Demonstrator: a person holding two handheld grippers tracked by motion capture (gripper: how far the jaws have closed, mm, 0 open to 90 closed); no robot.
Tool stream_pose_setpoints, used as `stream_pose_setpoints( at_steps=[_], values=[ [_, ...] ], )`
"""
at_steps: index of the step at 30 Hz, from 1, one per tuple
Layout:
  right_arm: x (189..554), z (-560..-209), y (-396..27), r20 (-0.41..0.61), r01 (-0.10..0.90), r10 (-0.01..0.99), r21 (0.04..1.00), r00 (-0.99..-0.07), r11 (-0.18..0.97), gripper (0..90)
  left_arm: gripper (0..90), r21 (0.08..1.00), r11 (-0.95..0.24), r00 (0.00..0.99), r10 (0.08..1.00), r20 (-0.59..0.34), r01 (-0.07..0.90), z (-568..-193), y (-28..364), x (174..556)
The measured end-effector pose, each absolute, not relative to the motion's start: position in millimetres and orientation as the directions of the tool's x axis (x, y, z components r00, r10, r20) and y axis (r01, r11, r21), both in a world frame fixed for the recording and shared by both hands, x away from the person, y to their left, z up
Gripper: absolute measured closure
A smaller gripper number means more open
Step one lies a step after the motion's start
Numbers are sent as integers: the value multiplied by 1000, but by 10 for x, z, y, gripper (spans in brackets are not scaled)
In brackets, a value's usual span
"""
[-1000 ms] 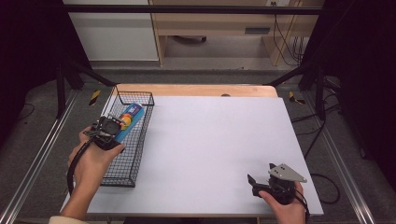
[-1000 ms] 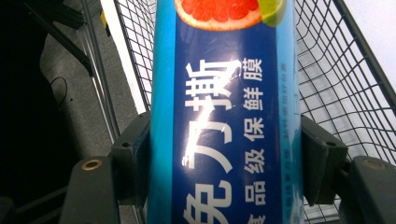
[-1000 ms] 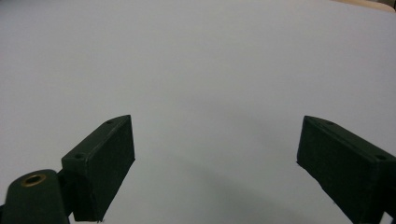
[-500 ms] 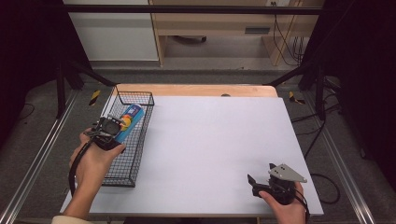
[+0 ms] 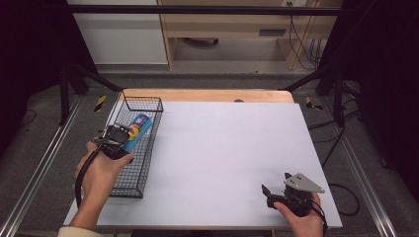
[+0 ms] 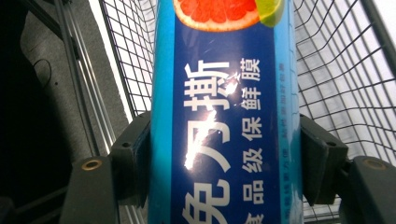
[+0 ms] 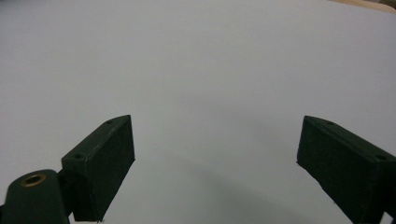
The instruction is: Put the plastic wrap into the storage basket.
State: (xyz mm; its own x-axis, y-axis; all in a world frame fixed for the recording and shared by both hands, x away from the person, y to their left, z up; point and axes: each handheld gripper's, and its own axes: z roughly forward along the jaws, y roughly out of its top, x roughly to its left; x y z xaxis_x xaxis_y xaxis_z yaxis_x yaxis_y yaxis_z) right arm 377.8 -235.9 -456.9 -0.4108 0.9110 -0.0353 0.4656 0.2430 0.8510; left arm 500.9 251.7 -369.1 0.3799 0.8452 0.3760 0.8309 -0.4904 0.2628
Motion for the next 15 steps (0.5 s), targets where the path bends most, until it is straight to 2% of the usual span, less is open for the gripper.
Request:
stream_pose_setpoints(
  at_steps=[4, 15],
  values=[
    [3778, -4569, -2359, -38, 464, 910, 851, -414, 246, 114, 320, 263, -482, 379, 853, 358, 836, -3726, 2527, 5012],
    [3780, -4570, -2359, -37, 465, 910, 851, -413, 245, 114, 320, 214, -498, 399, 836, 378, 840, -3808, 2501, 5029]
  ],
)
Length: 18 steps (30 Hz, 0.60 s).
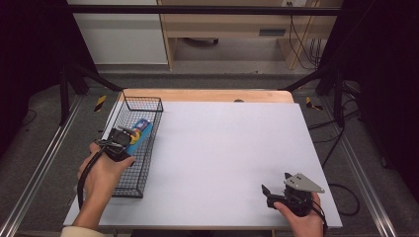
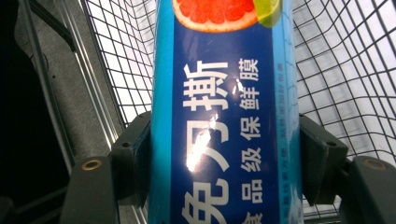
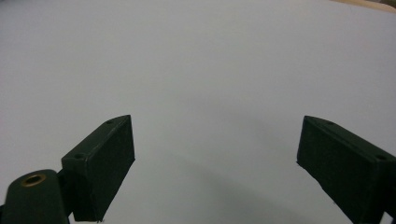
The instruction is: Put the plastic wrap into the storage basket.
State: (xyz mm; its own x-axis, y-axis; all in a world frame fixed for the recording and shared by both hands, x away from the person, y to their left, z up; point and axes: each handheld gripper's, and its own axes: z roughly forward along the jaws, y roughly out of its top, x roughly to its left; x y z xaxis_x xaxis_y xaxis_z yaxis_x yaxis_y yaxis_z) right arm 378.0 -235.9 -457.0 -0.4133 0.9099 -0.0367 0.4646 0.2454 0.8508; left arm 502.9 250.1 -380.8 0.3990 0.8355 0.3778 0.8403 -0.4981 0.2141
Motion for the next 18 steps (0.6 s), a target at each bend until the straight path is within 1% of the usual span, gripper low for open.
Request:
stream_pose_setpoints(
  at_steps=[13, 18],
  values=[
    [3781, -4572, -2349, -36, 467, 908, 848, -416, 248, 115, 319, 185, -502, 413, 832, 370, 845, -3845, 2501, 5024],
    [3784, -4572, -2352, -35, 466, 908, 850, -418, 247, 116, 320, 172, -510, 420, 823, 382, 843, -3856, 2489, 5031]
  ],
)
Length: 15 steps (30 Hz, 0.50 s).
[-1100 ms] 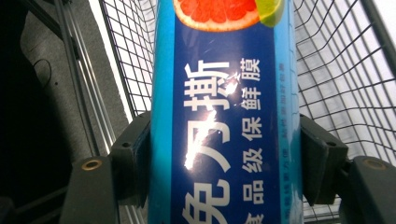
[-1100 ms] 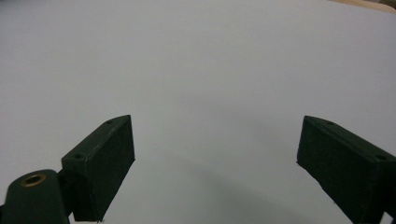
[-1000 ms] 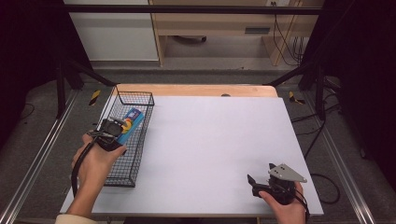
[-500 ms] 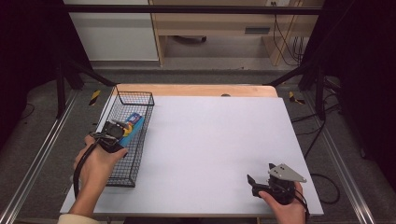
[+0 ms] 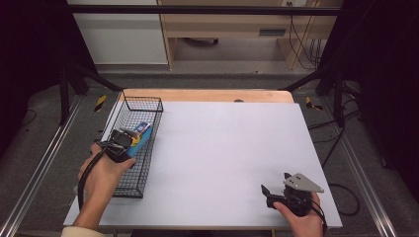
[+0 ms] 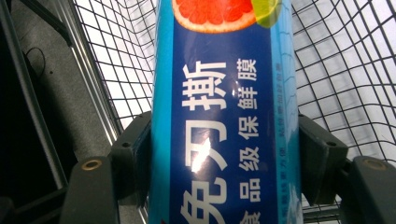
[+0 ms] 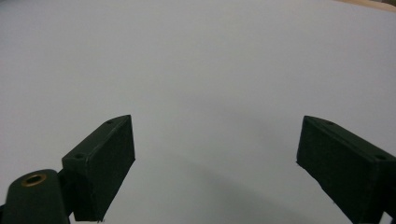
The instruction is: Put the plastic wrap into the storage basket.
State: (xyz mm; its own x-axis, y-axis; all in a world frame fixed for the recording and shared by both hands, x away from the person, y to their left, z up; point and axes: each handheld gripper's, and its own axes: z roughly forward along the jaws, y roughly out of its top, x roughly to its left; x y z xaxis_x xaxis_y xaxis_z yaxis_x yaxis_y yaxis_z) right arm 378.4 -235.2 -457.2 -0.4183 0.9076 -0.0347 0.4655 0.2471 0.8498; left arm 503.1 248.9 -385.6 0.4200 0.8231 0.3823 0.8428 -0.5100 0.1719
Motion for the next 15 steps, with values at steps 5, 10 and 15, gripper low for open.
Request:
stream_pose_setpoints(
  at_steps=[5, 10, 15],
  values=[
    [3782, -4569, -2350, -36, 465, 906, 850, -422, 250, 115, 319, 164, -515, 425, 818, 387, 842, -3863, 2480, 5032],
    [3779, -4567, -2347, -35, 464, 907, 850, -420, 248, 116, 319, 146, -520, 432, 811, 394, 842, -3877, 2466, 5043],
    [3784, -4572, -2348, -37, 465, 904, 848, -426, 254, 115, 319, 127, -528, 443, 801, 402, 840, -3887, 2455, 5049]
  ],
)
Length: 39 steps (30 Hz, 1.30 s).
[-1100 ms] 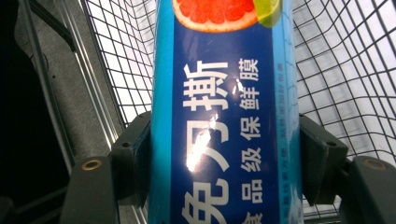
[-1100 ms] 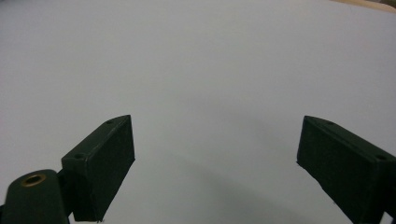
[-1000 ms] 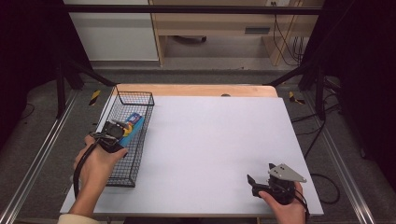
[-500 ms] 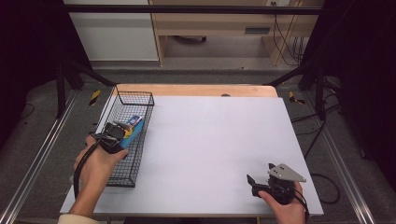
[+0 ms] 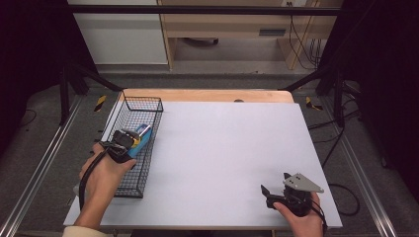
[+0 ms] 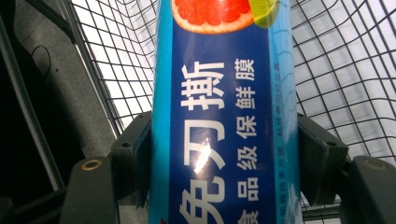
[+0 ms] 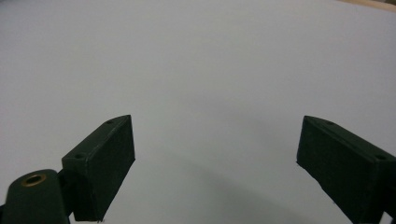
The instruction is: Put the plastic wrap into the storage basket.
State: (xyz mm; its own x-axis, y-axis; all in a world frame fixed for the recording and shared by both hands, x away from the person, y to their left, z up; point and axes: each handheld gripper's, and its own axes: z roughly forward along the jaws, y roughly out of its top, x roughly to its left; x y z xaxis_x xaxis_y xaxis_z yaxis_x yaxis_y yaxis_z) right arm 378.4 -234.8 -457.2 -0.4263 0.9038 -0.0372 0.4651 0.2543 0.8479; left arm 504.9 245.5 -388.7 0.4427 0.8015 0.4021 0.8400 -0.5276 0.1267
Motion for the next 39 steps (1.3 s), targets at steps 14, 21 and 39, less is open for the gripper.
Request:
stream_pose_setpoints(
  at_steps=[14, 21, 39],
  values=[
    [3778, -4569, -2347, -35, 466, 905, 848, -424, 251, 115, 318, 102, -534, 453, 790, 414, 839, -3920, 2423, 5063],
    [3776, -4569, -2346, -35, 467, 905, 848, -423, 251, 115, 317, 95, -539, 457, 784, 420, 837, -3924, 2414, 5064],
    [3779, -4570, -2340, -35, 463, 903, 849, -428, 253, 104, 114, 471, -536, 413, 843, 345, 700, -3375, 2439, 4744]
  ],
)
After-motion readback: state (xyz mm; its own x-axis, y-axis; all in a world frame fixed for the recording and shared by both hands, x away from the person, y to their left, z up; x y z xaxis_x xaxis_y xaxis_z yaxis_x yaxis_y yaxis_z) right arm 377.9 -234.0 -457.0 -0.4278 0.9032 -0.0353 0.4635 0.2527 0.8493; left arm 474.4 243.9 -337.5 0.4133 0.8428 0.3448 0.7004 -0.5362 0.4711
